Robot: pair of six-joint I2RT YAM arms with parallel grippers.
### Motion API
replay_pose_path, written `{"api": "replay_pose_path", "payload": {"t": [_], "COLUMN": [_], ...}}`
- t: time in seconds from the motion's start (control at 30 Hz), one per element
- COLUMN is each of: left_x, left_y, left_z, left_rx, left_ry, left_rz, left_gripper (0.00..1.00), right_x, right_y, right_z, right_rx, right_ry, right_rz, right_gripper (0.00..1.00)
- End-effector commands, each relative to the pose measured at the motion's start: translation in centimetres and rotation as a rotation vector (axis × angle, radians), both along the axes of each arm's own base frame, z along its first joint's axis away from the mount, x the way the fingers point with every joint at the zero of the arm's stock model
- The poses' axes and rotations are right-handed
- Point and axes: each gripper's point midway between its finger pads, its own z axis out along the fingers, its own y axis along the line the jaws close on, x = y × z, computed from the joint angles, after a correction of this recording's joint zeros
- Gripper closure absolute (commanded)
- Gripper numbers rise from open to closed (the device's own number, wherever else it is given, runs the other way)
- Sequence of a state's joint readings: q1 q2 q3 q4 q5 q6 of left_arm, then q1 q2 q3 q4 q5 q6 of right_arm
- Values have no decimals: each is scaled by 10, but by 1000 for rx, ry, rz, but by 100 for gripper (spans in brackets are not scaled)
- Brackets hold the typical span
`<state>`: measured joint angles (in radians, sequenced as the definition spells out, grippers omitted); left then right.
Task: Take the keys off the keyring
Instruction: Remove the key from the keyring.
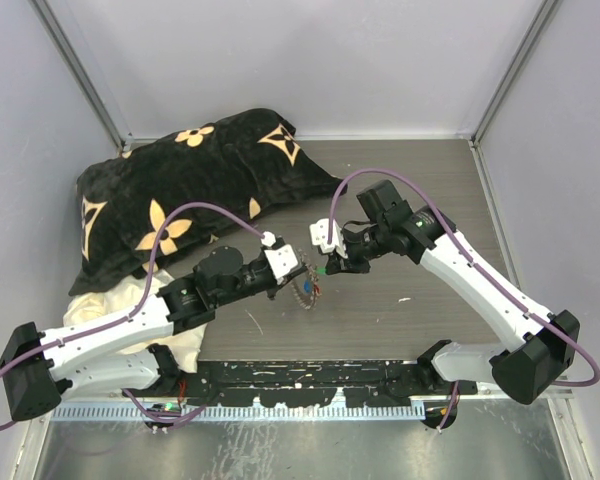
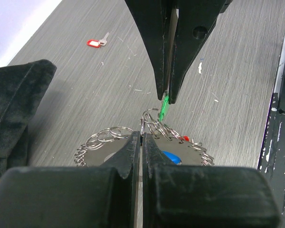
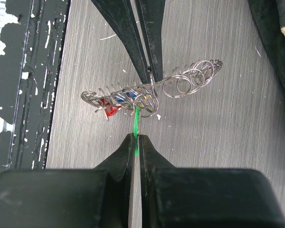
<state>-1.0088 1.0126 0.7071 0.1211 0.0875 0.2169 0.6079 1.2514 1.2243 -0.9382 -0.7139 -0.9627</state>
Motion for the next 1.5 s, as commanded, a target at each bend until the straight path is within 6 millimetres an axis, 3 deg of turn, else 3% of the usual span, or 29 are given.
{"api": "replay_pose_path", "payload": {"t": [0.0, 0.33, 0.47, 0.63, 0.87, 1.03, 1.23, 1.47], "left_x": [2, -3, -4, -7, -13, -19, -25, -28], "left_y": [-3, -9, -10, -10, -11, -15, -15, -15], "left_z": [59, 63, 67, 72, 78, 82, 88, 92], "left_rx": [-202, -255, -281, -309, -344, -367, -416, -442], "left_ry": [-111, -143, -151, -159, -173, -185, -189, -188], "left_rz": [4, -39, -47, -63, -94, -128, -157, -169], "left_gripper": [100, 100, 100, 100, 100, 100, 100, 100], "right_x": [-8, -19, -20, -19, -19, -15, -11, -14], "right_y": [-2, 0, -1, -6, -12, -5, 7, 7], "right_z": [9, 25, 30, 41, 78, 106, 96, 89], "right_rx": [17, 82, 104, 129, 219, 307, 349, 365], "right_ry": [-5, 42, 54, 59, 71, 119, 215, 209], "right_rz": [-2, 38, 39, 33, 23, -3, 1, 23], "right_gripper": [99, 88, 77, 72, 61, 51, 53, 69]}}
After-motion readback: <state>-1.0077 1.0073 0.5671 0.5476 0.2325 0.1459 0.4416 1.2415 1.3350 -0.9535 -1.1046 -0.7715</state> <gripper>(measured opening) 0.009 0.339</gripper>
